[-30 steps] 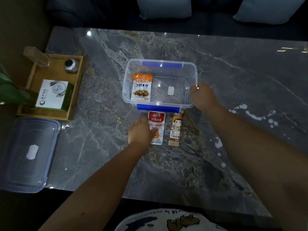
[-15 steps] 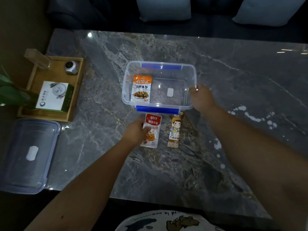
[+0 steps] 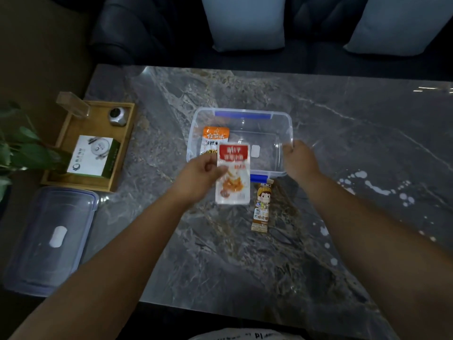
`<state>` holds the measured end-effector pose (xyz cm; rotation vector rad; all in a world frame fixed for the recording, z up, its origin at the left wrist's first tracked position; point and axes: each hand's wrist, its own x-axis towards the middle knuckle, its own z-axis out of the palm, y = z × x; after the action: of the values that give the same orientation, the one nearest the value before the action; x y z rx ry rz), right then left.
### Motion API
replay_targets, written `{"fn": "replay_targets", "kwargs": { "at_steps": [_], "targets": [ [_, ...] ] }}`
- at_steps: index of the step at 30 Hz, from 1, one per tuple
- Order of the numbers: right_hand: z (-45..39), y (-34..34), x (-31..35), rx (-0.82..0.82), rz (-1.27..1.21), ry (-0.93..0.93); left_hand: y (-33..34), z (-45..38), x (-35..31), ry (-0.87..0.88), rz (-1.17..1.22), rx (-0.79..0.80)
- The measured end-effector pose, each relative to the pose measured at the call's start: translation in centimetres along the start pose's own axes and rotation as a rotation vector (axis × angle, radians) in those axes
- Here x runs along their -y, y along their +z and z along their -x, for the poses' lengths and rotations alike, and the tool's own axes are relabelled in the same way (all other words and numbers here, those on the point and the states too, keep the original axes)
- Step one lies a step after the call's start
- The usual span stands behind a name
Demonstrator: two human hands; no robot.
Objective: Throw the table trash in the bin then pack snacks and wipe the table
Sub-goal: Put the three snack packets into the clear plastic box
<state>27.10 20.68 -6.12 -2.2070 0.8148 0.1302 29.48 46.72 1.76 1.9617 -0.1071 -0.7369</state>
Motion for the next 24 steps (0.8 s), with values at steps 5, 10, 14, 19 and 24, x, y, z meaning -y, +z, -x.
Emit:
{"fn": "replay_targets", "kwargs": {
  "at_steps": [5,10,14,19,24],
  "targets": [
    [-0.1,0.1,-0.1,-0.025,0.037,0.003,0.8,-6.8,-3.1,0.019,-0.15,-0.125],
    [-0.2,0.1,-0.2,-0.032,0.053,-0.012,1.3,-10.8,-2.6,-0.06,-0.221,-0.053],
    [-0.2,0.2,-0.4,-0.033,0.063,-0.018,2.0,-12.4,-1.6,-0.075,-0.307,-0.036],
    [-0.2,0.2,-0.4,-0.041,0.058,-0.032,2.7,-13.8,-0.5,-0.06,-0.644,-0.037],
    [0.0,0.1,-0.4,-0.037,0.034,-0.03,3.0,-14.2,0.5,-0.02,-0.941,-0.128]
  ]
}}
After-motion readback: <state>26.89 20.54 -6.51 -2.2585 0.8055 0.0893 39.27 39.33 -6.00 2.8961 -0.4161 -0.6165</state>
